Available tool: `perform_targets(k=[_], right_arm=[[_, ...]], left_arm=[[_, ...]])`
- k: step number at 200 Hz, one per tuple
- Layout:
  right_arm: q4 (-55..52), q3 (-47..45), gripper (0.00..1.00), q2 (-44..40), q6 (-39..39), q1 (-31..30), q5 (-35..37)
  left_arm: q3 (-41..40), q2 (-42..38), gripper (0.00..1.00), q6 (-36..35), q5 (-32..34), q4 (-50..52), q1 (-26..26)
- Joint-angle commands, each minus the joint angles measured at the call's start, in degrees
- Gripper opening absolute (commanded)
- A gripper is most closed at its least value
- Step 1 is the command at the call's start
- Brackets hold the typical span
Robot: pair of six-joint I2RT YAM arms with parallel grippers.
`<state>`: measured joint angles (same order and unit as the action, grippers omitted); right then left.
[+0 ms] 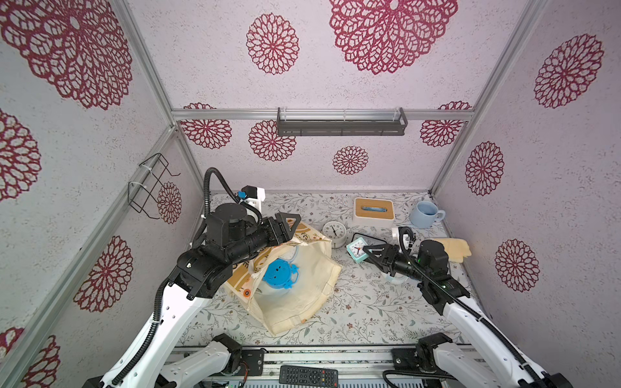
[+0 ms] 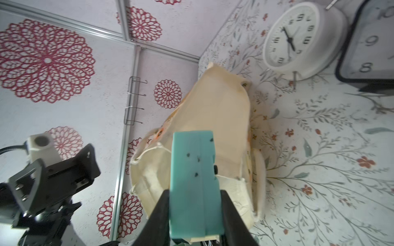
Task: Take the alarm clock out of the canvas bag
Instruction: Place the alarm at the center of the board.
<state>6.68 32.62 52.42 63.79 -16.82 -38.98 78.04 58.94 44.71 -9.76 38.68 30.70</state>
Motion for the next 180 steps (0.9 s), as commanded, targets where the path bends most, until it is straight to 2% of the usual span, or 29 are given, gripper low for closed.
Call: perform_targets(k=[1,40,131,180], right_arm=[[1.6,0.6,0.3,3.6,-3.3,0.3,1.6],[0.8,2.6,0.3,13.9,-7.3,0.1,4.6],[8.6,7.7,0.35,31.9,-4.6,-4.7,6.3],[11.6,10.4,0.35,40.8,-2.9,-5.3,6.5]], left_arm=[[0.3,0.0,0.75,-3.1,0.6,3.2,-0.2],[-0.2,-0.1,0.75,-3.9,4.7,5.7,-0.2],[-1.0,-1.1,0.75,-4.3,6.7,6.0,-0.4],[-0.9,-1.2,0.76,-4.3,6.5,6.1,-0.5]])
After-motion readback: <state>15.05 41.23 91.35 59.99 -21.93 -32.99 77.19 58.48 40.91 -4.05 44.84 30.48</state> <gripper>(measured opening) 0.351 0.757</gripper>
